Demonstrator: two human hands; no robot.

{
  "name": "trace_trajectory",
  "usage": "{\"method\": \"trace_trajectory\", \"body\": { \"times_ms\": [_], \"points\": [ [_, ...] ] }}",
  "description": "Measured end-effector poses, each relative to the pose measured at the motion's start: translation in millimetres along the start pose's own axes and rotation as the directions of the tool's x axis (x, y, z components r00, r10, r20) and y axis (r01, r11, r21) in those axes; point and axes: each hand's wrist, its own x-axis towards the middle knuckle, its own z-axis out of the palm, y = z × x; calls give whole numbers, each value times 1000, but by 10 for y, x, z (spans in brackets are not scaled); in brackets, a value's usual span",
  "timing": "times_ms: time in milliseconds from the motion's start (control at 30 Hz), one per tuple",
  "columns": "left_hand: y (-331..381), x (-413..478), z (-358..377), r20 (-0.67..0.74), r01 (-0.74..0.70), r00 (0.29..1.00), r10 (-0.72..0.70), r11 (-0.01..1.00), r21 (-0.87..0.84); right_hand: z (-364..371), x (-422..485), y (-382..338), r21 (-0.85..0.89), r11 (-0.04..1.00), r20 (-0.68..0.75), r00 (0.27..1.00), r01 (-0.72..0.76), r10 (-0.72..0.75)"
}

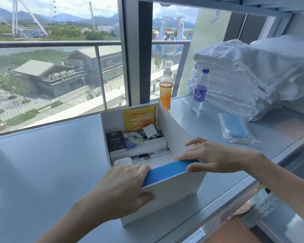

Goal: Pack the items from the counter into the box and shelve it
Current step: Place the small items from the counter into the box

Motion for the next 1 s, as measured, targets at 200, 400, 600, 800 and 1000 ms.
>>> {"method": "trace_trajectory", "body": {
  "times_ms": [200,400,600,800,1000],
  "points": [
    [-12,105,-45,122,-1,993,-6,998,63,113,98,-114,-270,960,-76,992,76,-100],
    [-95,193,-78,212,-42,976,46,999,-23,19,187,-95,-255,959,-28,991,121,-132],
    [-100,185,-60,165,-56,985,57,998,-10,105,133,-52,-255,961,-136,980,107,-145],
    [-94,197,-84,196,-53,979,52,999,1,131,135,-57,-288,953,-147,980,90,-137],
    [-165,247,-156,372,13,927,57,983,-181,65,103,-88,-231,968,-93,988,99,-124]
  ]
}}
